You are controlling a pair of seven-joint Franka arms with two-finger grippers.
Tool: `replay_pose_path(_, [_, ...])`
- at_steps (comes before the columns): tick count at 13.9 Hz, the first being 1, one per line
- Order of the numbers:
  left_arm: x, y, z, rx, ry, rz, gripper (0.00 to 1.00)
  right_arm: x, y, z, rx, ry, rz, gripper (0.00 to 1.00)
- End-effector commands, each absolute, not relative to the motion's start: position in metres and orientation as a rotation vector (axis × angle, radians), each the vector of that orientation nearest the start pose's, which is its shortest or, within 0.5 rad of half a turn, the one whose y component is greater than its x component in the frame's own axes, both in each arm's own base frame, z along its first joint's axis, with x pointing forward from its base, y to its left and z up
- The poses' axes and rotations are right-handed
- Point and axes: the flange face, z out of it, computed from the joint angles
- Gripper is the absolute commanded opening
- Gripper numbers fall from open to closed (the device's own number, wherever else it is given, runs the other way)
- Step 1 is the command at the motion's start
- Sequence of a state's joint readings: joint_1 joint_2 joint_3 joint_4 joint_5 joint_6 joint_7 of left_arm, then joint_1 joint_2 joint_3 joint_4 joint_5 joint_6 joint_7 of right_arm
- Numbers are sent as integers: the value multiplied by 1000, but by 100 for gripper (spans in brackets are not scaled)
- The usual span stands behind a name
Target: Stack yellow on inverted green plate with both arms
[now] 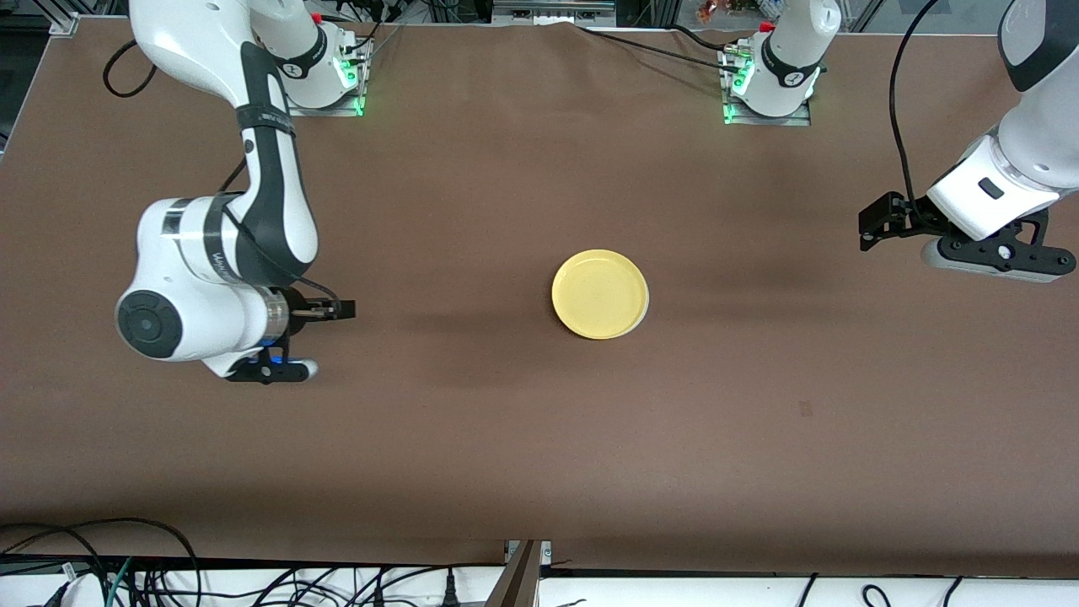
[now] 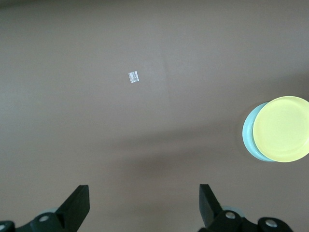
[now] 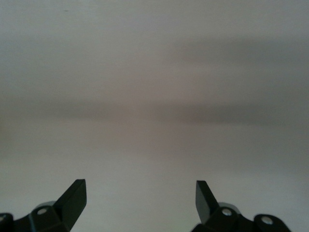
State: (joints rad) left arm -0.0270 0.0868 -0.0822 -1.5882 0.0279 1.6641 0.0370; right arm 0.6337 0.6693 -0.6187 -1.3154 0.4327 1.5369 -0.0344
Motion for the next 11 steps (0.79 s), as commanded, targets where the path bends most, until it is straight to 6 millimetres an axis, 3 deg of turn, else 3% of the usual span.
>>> replay_pose_path(1, [583, -58, 583, -3129, 251, 19, 100, 663, 114, 410, -3069, -155, 482, 100])
replay_pose_path(5, [583, -56, 582, -3130, 256, 21, 100, 655, 64, 441, -3136, -86, 533, 100])
replay_pose_path(7, [583, -56, 582, -3130, 258, 21, 100, 646, 36, 481, -3150, -95, 468, 100])
replay_pose_path(11, [583, -56, 582, -3130, 258, 24, 100, 610, 9, 555, -3123, -152, 334, 100])
